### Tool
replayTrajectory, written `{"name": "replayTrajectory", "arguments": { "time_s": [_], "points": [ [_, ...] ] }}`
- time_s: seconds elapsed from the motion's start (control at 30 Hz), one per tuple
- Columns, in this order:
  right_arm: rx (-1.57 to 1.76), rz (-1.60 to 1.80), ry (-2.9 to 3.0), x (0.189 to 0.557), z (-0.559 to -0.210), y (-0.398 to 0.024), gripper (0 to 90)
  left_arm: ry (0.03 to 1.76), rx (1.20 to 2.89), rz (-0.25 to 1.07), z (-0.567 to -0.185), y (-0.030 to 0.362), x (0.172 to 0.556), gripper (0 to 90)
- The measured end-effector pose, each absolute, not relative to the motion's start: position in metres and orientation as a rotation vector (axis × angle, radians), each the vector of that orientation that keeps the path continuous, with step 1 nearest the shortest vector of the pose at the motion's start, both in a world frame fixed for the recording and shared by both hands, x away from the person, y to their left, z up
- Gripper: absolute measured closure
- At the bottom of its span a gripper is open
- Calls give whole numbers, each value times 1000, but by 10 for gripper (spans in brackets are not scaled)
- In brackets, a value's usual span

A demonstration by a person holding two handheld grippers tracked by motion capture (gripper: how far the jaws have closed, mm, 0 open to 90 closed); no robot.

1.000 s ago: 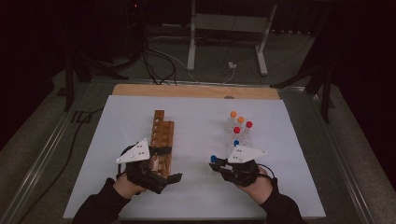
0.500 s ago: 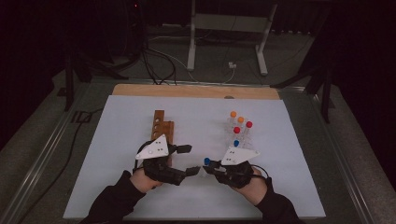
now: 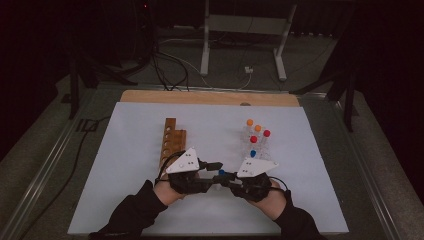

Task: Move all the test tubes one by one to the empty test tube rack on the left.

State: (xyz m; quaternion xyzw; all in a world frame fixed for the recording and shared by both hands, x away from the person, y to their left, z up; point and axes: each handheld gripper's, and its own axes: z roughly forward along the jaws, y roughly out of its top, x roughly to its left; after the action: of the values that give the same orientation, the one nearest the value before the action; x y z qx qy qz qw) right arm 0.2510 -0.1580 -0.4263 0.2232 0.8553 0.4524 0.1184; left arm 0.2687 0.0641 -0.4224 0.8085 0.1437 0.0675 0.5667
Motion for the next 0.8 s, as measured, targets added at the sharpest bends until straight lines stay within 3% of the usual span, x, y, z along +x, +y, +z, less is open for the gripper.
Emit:
{"name": "replayTrajectory", "arguments": {
  "time_s": [0.13,0.3,0.53,0.8],
  "points": [
    [655,1327,2495,251,-425,-159,773,338,1912,173,-423,61,270,752],
    [677,1350,2474,253,-426,-162,755,353,1905,173,-422,60,272,769],
    [745,1403,2370,254,-420,-174,456,373,1872,203,-409,71,283,771],
    [795,1423,2338,255,-419,-185,240,480,1876,298,-395,93,308,771]
  ]
}}
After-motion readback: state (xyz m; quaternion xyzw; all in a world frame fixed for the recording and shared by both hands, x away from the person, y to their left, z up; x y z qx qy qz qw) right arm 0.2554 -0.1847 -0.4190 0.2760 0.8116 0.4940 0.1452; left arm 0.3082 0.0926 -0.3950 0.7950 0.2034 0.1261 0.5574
